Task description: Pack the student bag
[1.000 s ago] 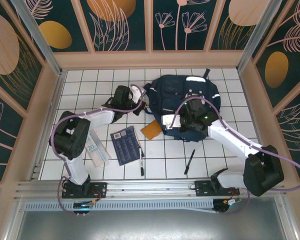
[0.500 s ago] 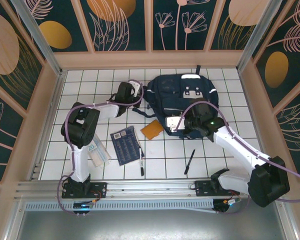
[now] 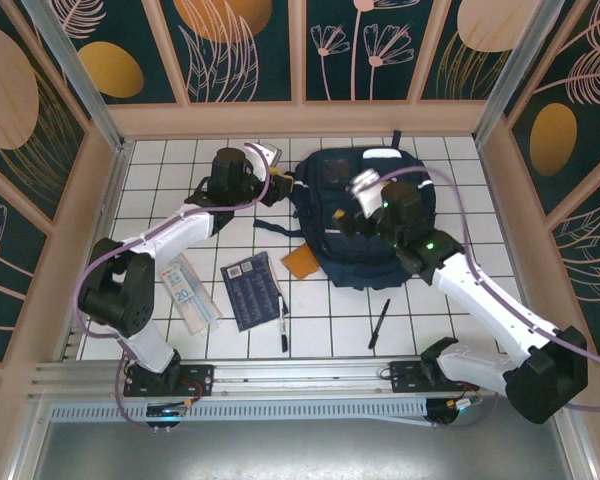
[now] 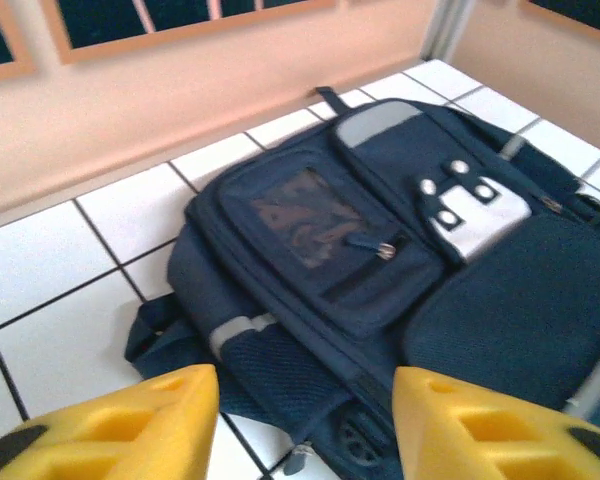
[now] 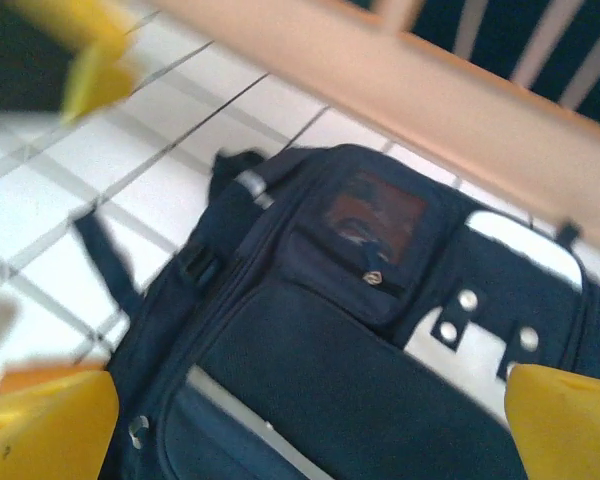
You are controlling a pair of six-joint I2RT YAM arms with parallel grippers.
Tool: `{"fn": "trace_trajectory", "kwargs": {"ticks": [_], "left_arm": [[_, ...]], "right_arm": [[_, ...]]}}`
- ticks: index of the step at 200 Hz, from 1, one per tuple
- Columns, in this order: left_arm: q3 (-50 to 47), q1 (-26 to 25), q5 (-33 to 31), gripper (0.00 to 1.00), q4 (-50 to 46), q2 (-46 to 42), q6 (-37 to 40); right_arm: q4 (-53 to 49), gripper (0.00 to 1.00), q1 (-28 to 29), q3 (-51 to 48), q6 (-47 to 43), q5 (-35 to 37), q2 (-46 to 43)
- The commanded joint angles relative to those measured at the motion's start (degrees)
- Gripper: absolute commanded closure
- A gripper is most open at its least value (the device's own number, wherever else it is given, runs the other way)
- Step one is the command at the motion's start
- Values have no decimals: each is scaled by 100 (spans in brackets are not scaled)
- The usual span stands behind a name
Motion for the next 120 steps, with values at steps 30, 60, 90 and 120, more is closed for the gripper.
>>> {"fn": "trace_trajectory", "kwargs": {"ticks": [30, 60, 90, 120], "left_arm": [[153, -979, 186, 44, -1329, 115, 519], [767, -1334, -182, 41, -1439, 770, 866], [2089, -1348, -418, 42, -2136, 1709, -389], [2241, -1338, 300, 42, -2610, 1865, -2072]], "right_arm": [[-1651, 16, -1740, 25, 4690, -1466, 492], [-1930, 15, -2429, 21, 3810, -1540, 945], [-1870, 32, -3169, 196, 2920, -1991, 1650], [-1736, 37, -3304, 217, 2801, -1805, 2013]]}}
